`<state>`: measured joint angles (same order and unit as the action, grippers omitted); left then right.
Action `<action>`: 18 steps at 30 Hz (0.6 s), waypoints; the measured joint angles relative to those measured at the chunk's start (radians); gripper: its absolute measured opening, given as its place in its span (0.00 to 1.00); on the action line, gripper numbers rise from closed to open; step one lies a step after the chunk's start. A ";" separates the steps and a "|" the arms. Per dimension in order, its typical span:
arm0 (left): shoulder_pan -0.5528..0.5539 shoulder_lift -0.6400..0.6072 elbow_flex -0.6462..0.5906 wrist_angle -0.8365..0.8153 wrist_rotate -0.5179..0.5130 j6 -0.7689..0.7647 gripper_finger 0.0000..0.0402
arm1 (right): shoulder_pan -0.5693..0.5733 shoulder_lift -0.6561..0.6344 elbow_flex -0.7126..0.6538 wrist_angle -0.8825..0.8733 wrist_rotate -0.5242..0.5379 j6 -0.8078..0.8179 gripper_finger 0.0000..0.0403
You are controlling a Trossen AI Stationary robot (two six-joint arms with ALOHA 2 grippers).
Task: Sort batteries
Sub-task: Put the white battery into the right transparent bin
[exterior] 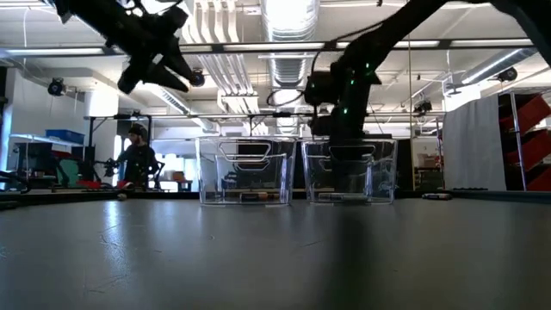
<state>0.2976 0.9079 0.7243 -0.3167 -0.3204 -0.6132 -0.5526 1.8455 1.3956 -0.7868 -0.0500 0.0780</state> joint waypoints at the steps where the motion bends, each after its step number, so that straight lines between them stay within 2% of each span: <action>1: 0.024 0.003 -0.017 0.020 0.049 0.012 0.29 | 0.012 -0.023 -0.001 -0.012 0.000 -0.007 0.35; 3: 0.083 0.013 -0.044 0.045 0.165 0.100 0.29 | 0.042 -0.075 -0.002 -0.031 0.001 -0.017 0.37; 5: 0.149 0.028 -0.049 0.048 0.330 0.237 0.29 | 0.079 -0.134 -0.002 -0.041 0.007 -0.021 0.39; 7: 0.219 0.040 -0.036 0.023 0.503 0.371 0.29 | 0.125 -0.201 -0.004 -0.065 0.050 -0.026 0.40; 9: 0.283 0.055 -0.002 -0.050 0.616 0.521 0.29 | 0.176 -0.271 -0.008 -0.113 0.131 -0.030 0.42; 11: 0.334 0.073 0.039 -0.151 0.648 0.694 0.29 | 0.229 -0.342 -0.011 -0.158 0.205 -0.022 0.43; 15: 0.388 0.134 0.116 -0.285 0.613 1.054 0.29 | 0.312 -0.471 -0.011 -0.227 0.259 0.089 0.45; 16: 0.390 0.152 0.134 -0.284 0.584 1.105 0.29 | 0.329 -0.500 -0.011 -0.239 0.263 0.126 0.46; 18: 0.390 0.187 0.176 -0.248 0.538 1.082 0.29 | 0.361 -0.553 -0.012 -0.260 0.263 0.191 0.46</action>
<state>0.6872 1.0948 0.9005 -0.5649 0.2172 0.4692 -0.1918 1.2925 1.3838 -1.0473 0.2134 0.2691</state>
